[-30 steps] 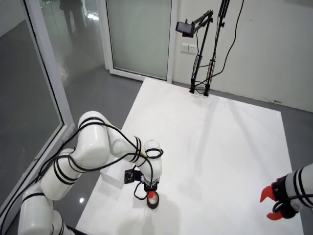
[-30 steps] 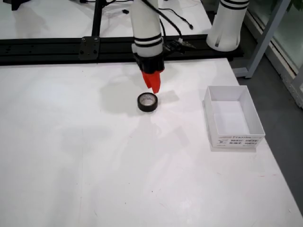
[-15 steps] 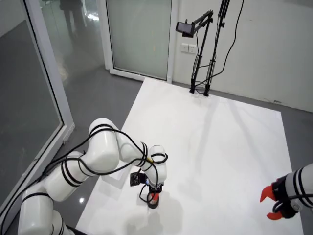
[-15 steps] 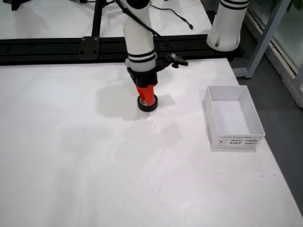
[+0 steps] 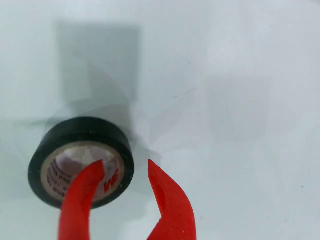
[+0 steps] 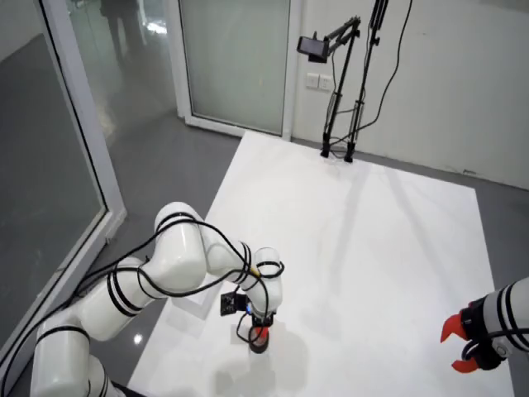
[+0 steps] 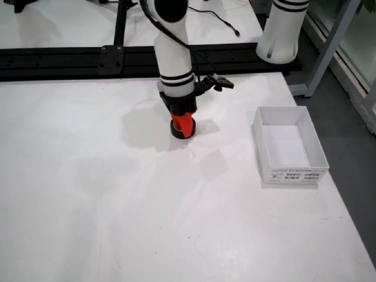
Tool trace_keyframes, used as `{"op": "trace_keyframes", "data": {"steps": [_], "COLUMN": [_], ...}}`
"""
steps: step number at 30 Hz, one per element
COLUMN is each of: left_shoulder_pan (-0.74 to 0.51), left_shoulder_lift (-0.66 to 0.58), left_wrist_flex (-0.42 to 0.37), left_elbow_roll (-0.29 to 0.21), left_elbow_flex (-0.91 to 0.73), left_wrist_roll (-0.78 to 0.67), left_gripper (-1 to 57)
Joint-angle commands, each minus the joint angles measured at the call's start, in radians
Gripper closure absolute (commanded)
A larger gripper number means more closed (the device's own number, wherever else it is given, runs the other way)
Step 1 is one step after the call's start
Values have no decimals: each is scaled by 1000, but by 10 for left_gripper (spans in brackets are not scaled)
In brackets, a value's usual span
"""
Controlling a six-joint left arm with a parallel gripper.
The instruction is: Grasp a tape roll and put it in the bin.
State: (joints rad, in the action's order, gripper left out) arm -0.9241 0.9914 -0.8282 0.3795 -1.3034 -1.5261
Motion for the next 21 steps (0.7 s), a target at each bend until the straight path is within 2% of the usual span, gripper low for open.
{"op": "trace_keyframes", "data": {"steps": [1, 4, 14, 21], "left_shoulder_pan": [27, 27, 25, 27], "left_shoulder_lift": [-7, -8, -11, -82], "left_wrist_flex": [11, 14, 12, -60], "left_elbow_roll": [10, 9, -17, -11], "left_elbow_flex": [-34, -34, -31, -30], "left_wrist_roll": [-2, -2, -2, 0], "left_gripper": [503, 570, 571, 571]}}
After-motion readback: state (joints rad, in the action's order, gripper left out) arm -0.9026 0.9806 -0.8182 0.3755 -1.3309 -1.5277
